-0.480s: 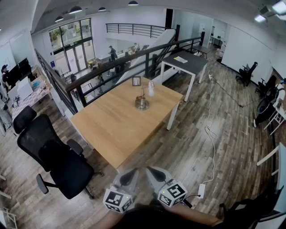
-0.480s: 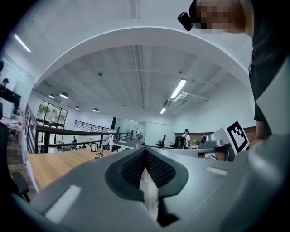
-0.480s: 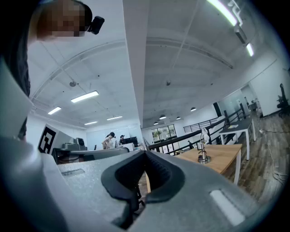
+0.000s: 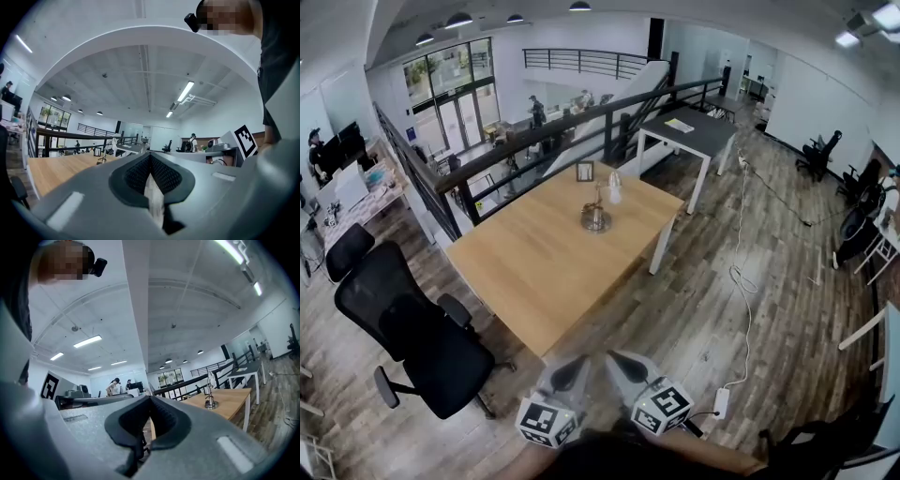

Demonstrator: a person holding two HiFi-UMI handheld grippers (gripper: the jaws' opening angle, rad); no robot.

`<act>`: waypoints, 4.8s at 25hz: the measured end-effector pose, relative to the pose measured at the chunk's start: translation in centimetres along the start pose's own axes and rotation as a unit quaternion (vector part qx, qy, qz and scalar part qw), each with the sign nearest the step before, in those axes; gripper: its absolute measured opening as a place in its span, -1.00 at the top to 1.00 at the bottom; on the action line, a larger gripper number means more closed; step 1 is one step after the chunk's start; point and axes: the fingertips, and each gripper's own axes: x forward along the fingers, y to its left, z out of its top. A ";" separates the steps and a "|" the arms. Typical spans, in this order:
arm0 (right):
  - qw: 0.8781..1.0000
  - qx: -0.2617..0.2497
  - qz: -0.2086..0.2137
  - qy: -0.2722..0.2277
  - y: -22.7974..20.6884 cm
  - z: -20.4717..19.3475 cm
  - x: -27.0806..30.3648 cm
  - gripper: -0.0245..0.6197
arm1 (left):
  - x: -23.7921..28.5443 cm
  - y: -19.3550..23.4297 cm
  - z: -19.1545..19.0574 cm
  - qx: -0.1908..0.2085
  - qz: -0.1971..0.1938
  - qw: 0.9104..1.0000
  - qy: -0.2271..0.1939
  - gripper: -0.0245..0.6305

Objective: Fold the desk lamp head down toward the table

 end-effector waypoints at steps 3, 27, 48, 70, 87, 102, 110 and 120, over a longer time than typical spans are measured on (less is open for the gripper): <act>1.000 0.015 0.002 -0.012 -1.2 0.5 -0.1 0.92 | 1.3 -0.2 -0.3 -0.001 -0.003 1.000 0.003 0.92; 1.000 0.031 -0.001 0.002 -23.9 5.1 0.1 0.92 | 25.3 -3.4 -0.9 -0.002 -0.039 0.999 -0.009 0.92; 0.996 0.040 -0.083 0.000 -36.6 6.3 2.0 0.92 | 39.5 -2.6 -2.2 -0.019 -0.127 0.991 0.022 0.92; 0.999 0.010 -0.028 0.011 -37.2 7.9 25.9 0.91 | 43.3 20.0 4.3 -0.005 -0.076 0.997 -0.015 0.92; 0.999 0.018 -0.010 0.043 -39.6 7.1 33.5 0.66 | 42.9 27.5 3.9 -0.020 -0.014 1.000 -0.010 0.92; 0.995 0.016 -0.001 0.095 -45.7 6.7 39.2 0.30 | 46.7 31.7 3.2 -0.038 0.039 0.999 0.000 0.92; 0.992 0.009 0.000 0.126 -48.3 5.6 41.1 0.20 | 49.0 33.1 2.1 -0.052 0.051 0.997 0.012 0.92; 0.988 0.001 0.026 0.150 -47.3 4.8 42.1 0.11 | 50.1 34.1 1.4 -0.068 0.057 0.996 0.022 0.92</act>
